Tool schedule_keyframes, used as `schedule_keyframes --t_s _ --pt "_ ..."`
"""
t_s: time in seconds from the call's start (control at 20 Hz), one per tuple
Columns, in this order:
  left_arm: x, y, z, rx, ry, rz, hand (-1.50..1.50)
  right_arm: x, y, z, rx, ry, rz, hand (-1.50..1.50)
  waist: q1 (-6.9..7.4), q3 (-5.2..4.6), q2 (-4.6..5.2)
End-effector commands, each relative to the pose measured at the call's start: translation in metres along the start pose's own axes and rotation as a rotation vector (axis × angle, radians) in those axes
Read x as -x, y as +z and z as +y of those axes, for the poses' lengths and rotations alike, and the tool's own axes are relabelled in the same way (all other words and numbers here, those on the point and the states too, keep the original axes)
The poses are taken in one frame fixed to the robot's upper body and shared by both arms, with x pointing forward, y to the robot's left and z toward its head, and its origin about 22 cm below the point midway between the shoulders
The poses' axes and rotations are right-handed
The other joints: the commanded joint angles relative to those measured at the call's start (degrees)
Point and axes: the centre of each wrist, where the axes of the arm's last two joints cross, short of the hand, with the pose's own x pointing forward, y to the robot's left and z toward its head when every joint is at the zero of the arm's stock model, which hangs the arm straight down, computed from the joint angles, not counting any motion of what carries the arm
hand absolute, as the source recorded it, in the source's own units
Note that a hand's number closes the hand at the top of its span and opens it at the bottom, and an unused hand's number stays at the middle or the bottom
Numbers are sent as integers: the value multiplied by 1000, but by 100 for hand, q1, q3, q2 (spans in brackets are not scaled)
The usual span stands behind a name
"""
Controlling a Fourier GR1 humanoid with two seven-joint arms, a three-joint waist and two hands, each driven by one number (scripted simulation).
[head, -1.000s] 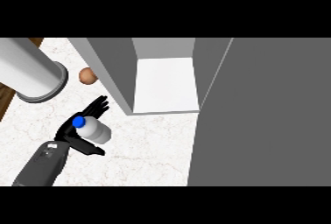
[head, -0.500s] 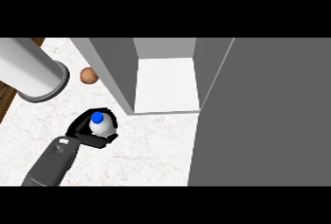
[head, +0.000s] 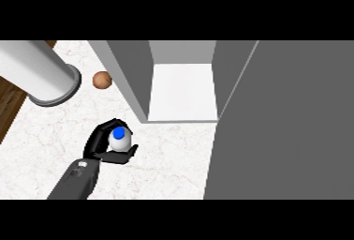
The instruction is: Pick up the bottled water, place it into the cabinet and close the cabinet
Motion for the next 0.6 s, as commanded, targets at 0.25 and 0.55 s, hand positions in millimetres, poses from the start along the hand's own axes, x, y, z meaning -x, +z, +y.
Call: schedule_keyframes --t_s 0.25,0.55 --pt "-4 -7 -61 -225 74 -111 150 -8 6 4 19 12 -9 -150 -7 -5 13" --pt "-46 -30 -93 -197 194 -102 150 -10 14 1 24 19 -16 -150 1 0 -8"
